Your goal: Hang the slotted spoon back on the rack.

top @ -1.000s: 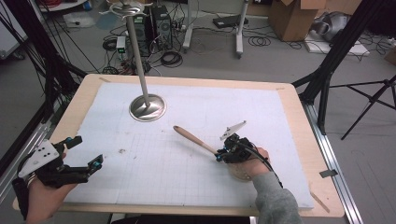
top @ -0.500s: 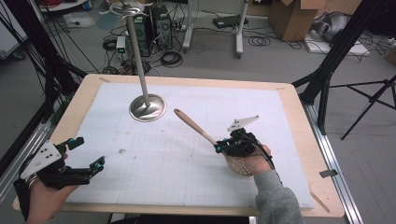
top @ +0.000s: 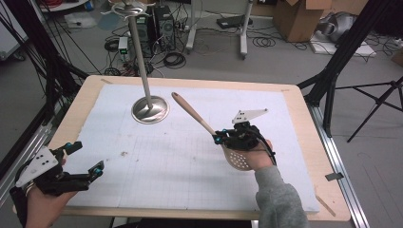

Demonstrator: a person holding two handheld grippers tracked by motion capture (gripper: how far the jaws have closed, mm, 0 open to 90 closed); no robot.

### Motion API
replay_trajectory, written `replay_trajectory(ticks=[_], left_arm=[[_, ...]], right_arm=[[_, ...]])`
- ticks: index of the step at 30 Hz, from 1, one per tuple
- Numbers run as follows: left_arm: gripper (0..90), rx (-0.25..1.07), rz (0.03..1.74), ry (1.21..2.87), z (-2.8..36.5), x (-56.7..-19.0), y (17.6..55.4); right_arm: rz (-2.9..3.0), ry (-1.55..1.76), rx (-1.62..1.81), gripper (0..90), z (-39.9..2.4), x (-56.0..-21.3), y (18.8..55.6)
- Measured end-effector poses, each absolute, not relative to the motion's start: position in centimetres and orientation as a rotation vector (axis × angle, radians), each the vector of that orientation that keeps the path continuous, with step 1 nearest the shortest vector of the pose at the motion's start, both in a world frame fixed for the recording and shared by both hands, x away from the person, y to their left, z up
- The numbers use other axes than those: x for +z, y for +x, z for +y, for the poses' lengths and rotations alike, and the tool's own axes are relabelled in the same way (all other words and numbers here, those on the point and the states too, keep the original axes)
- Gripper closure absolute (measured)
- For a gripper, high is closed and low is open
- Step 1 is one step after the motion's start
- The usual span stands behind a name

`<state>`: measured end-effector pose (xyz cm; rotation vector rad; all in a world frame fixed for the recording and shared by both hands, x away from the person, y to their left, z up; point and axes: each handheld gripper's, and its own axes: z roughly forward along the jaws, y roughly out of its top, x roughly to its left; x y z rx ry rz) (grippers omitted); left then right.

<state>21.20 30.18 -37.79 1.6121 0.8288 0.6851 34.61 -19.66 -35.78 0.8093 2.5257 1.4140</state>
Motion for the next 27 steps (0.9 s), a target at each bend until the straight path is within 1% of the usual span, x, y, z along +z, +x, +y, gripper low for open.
replay_trajectory(ticks=[27], left_arm=[[1.8, 0.659, 0.833, 1.589, 30.6, -37.8, 20.8]], right_arm=[[2.454, 0.726, 1.514, 78.3, -17.3, -30.4, 35.9]])
